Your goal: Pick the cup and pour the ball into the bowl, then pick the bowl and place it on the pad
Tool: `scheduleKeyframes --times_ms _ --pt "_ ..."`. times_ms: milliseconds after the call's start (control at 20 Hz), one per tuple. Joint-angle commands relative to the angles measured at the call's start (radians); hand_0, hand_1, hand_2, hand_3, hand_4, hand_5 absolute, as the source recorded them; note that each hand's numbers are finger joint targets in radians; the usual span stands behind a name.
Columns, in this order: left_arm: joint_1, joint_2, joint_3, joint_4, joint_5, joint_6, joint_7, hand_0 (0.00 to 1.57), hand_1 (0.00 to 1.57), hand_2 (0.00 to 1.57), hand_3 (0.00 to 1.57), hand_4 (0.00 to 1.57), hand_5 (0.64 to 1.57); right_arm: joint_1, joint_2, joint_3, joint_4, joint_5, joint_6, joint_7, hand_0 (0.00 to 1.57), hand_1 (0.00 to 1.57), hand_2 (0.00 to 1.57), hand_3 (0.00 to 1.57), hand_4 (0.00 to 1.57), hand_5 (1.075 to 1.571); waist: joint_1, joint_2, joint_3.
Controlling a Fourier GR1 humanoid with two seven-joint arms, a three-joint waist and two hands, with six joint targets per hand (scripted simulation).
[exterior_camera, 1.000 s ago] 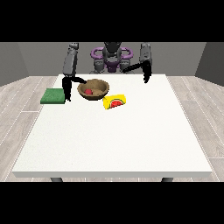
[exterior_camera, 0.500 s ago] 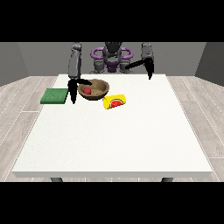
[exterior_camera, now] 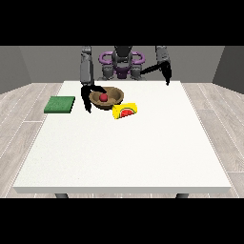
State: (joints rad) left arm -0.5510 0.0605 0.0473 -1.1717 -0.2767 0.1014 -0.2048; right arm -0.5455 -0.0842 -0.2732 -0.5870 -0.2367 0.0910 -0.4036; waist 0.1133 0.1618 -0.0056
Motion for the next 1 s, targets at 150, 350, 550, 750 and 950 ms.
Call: scheduleKeyframes --times_ms 150,350,550,750,950 --pt "-0.014 0.014 -0.002 -0.039 0.014 -0.028 0.012 0.0 0.0 0.0 0.0 0.0 1.568 0.082 -0.034 0.046 0.094 0.1 -0.144 0.065 1.57 1.57 1.57 1.57 1.04 1.553 0.047 0.033 0.0052" --pt "-0.007 0.03 0.025 -0.021 0.028 -0.028 -0.006 0.0 0.0 0.0 0.0 0.0 1.569 0.033 -0.102 0.052 0.068 0.11 -0.148 0.145 1.57 1.57 1.57 1.57 1.03 1.551 0.012 0.006 0.005" --pt "-0.014 0.079 0.112 0.06 0.076 -0.032 -0.022 0.0 0.0 0.0 0.0 0.0 1.57 -0.037 -0.035 0.099 0.022 0.138 -0.243 0.258 1.57 1.57 1.57 1.57 1.03 1.555 -0.05 -0.034 0.0048" --pt "0.047 0.1 0.114 0.093 0.079 -0.048 -0.028 0.0 0.0 0.0 0.0 0.0 1.57 -0.035 -0.052 0.143 -0.019 0.162 -0.224 0.382 1.57 1.57 1.57 1.57 1.03 1.558 -0.087 -0.114 0.0053" --pt "0.089 0.061 0.082 0.072 0.062 -0.021 -0.051 0.0 0.0 0.0 0.0 0.0 1.57 -0.101 -0.158 0.061 -0.026 0.083 -0.157 0.492 1.57 1.57 1.57 1.57 1.05 1.553 -0.072 -0.118 0.0056"
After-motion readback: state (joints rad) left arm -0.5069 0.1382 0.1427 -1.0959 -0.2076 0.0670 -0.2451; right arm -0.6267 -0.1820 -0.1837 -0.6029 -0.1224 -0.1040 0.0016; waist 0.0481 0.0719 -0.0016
